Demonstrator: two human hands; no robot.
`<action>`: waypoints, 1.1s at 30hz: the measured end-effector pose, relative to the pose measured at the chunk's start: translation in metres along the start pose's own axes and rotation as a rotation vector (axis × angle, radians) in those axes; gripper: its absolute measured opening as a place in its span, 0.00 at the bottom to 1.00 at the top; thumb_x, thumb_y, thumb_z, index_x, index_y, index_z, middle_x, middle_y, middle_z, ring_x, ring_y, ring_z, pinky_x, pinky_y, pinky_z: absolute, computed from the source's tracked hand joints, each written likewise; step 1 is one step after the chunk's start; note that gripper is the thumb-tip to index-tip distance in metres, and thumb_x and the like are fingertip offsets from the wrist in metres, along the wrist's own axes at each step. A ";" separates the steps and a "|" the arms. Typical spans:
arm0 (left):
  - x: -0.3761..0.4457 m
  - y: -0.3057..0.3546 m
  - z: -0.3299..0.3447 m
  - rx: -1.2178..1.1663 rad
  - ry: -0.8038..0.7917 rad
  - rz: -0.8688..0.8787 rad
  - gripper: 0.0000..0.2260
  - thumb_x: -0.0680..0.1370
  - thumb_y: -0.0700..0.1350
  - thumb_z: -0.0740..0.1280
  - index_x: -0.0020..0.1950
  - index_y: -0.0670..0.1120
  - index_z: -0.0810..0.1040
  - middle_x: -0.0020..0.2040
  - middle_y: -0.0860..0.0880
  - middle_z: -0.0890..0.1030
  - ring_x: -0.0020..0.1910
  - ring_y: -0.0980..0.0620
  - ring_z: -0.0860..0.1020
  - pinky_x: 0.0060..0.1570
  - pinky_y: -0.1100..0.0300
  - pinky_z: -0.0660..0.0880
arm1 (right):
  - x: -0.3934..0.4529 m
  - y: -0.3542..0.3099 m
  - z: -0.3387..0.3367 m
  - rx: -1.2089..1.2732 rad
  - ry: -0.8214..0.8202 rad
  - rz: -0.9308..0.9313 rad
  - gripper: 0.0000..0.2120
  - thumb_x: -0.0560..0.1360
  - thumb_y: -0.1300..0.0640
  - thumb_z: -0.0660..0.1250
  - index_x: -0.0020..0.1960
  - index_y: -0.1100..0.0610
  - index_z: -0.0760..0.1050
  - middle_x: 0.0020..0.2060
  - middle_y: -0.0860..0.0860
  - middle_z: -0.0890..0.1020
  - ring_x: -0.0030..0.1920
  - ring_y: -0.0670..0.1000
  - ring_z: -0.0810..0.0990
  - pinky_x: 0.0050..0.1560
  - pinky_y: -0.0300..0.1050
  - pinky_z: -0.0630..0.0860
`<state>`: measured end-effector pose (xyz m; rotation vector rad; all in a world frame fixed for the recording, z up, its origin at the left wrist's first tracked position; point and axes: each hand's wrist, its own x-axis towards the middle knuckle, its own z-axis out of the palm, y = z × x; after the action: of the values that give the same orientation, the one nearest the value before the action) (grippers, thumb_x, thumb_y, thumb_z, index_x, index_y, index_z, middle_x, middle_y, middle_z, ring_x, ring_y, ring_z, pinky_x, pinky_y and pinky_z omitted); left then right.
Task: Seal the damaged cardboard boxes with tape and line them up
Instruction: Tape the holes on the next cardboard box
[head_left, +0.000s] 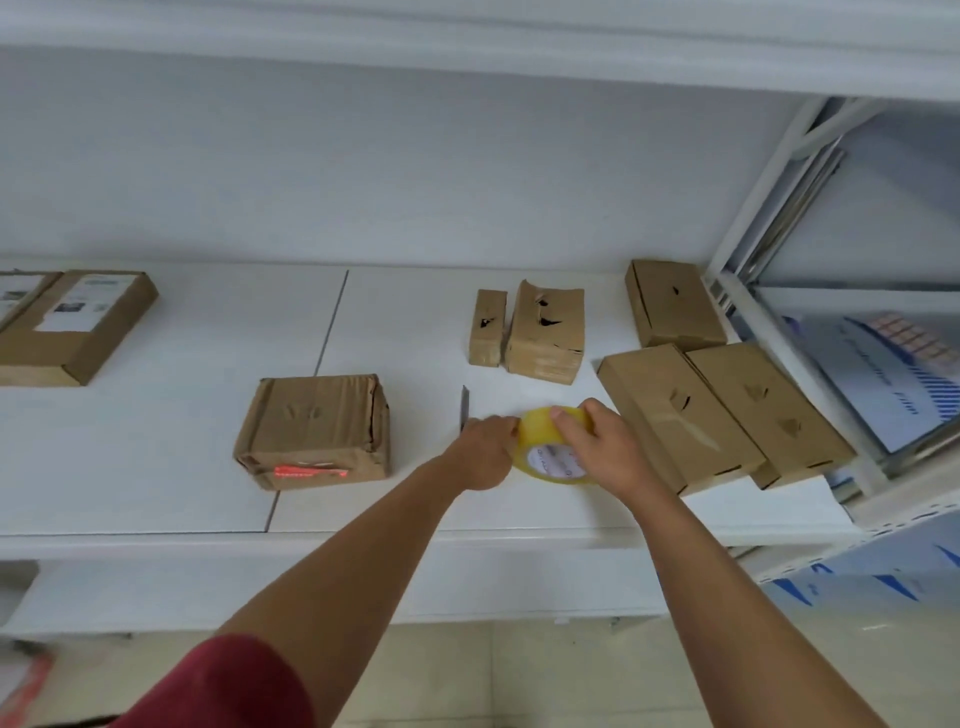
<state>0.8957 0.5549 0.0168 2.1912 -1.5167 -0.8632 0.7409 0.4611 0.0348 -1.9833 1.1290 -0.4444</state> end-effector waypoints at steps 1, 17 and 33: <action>0.003 0.002 -0.001 0.018 -0.014 -0.023 0.15 0.81 0.36 0.55 0.66 0.39 0.72 0.63 0.39 0.75 0.64 0.40 0.73 0.65 0.52 0.62 | 0.001 0.003 -0.001 0.035 0.001 0.002 0.21 0.78 0.43 0.65 0.36 0.55 0.63 0.31 0.49 0.67 0.33 0.49 0.68 0.37 0.47 0.65; -0.005 0.005 0.004 0.013 0.024 -0.036 0.07 0.81 0.39 0.61 0.49 0.37 0.77 0.54 0.38 0.79 0.56 0.40 0.75 0.56 0.53 0.68 | -0.004 0.005 -0.014 0.275 -0.030 -0.139 0.19 0.78 0.49 0.68 0.35 0.55 0.64 0.29 0.45 0.66 0.31 0.44 0.66 0.34 0.41 0.64; -0.071 0.011 -0.071 -0.575 0.043 0.125 0.07 0.79 0.37 0.68 0.51 0.49 0.79 0.44 0.54 0.83 0.46 0.59 0.79 0.51 0.67 0.72 | -0.010 -0.069 -0.075 0.651 -0.051 -0.404 0.11 0.68 0.45 0.65 0.31 0.49 0.72 0.28 0.44 0.70 0.32 0.46 0.69 0.34 0.40 0.65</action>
<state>0.9165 0.6124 0.0972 1.6697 -1.1789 -1.0455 0.7273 0.4546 0.1362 -1.6085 0.4491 -0.8444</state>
